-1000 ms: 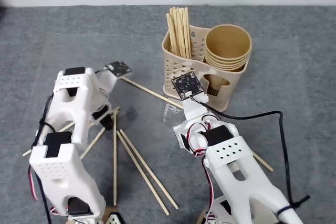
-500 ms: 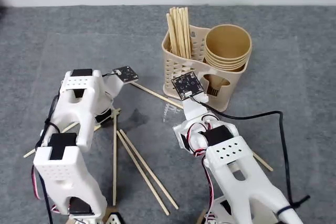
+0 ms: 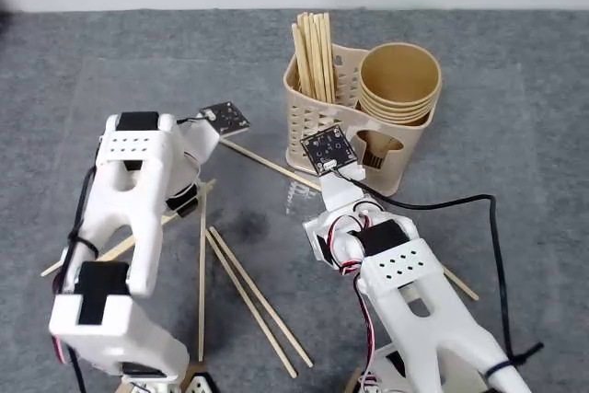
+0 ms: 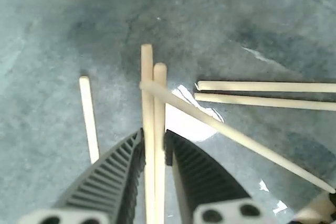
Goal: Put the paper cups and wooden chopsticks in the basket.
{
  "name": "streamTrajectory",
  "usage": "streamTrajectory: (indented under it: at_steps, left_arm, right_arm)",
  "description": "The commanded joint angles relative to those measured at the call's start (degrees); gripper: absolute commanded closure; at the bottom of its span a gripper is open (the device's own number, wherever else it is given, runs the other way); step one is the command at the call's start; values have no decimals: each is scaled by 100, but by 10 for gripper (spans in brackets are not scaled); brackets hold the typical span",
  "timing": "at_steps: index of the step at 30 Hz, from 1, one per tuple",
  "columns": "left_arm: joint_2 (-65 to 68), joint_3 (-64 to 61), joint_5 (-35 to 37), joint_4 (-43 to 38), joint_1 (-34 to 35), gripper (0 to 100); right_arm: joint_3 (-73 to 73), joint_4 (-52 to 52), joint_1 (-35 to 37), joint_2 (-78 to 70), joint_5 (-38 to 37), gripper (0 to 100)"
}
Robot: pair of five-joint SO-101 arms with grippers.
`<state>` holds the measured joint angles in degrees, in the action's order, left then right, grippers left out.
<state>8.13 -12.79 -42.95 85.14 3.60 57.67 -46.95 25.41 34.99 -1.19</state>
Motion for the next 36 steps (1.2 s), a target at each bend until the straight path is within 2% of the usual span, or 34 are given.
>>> streamTrajectory:
  at_steps: [1,6,12,16,21,26,36]
  left_arm:
    - [-580,127,62,70,-26,988]
    - [-1196,725,88,396,-26,988]
    - [-1582,2114,703,686,-35,987]
    - [-1574,3064,1319,624,-202,987]
    - [-1574,4418,2338,466,-958,987]
    - [-1565,5147,3253,-598,-1653,987]
    - [-1565,4277,4369,-3446,-2426,987]
  right_arm:
    - [9,-22,4,251,-9,990]
    - [9,-31,4,251,-9,990]
    - [9,-31,4,251,-9,990]
    - [9,-31,4,251,-9,990]
    - [9,-4,4,207,-9,990]
    - [9,-4,4,207,-9,990]
    - [9,-4,4,207,-9,990]
